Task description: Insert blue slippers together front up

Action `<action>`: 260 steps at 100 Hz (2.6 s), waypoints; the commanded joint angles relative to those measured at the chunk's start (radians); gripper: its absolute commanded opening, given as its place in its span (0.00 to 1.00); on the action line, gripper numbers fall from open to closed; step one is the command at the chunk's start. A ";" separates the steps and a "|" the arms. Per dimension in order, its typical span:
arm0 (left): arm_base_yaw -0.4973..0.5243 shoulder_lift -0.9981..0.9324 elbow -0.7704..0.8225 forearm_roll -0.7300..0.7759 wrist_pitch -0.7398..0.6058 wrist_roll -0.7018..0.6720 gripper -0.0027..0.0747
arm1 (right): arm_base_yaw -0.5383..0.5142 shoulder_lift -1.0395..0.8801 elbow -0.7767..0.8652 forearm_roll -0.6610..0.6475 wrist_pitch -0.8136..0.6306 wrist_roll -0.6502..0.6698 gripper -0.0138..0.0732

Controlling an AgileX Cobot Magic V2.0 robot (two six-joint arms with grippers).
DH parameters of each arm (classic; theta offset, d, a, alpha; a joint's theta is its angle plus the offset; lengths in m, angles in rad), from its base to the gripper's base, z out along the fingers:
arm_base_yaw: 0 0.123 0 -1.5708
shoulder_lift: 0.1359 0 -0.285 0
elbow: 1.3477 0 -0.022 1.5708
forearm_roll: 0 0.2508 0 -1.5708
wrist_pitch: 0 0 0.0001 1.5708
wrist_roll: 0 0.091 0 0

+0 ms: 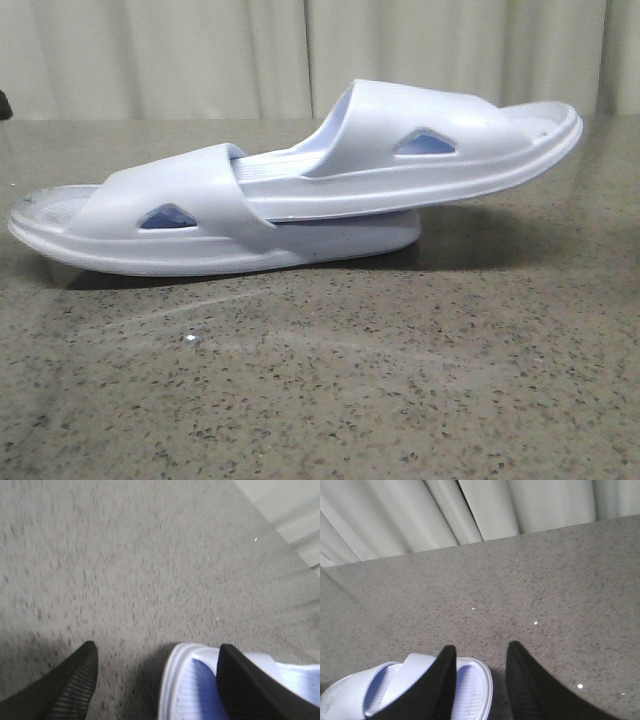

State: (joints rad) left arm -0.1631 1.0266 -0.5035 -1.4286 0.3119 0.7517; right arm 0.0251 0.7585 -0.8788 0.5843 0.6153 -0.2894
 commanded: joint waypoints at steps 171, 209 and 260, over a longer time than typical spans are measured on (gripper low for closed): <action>-0.007 -0.881 0.306 0.223 -0.265 0.270 0.05 | -0.001 -0.554 0.516 -0.283 -0.407 -0.015 0.04; -0.007 -0.881 0.306 0.217 -0.248 0.270 0.06 | -0.001 -0.554 0.516 -0.283 -0.407 -0.015 0.04; -0.007 -0.881 0.309 0.217 -0.254 0.270 0.06 | -0.001 -0.554 0.516 -0.283 -0.407 -0.015 0.04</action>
State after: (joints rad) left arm -0.1631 0.1358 -0.1707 -1.2005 0.0845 1.0225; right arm 0.0251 0.1969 -0.3367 0.2952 0.2924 -0.2955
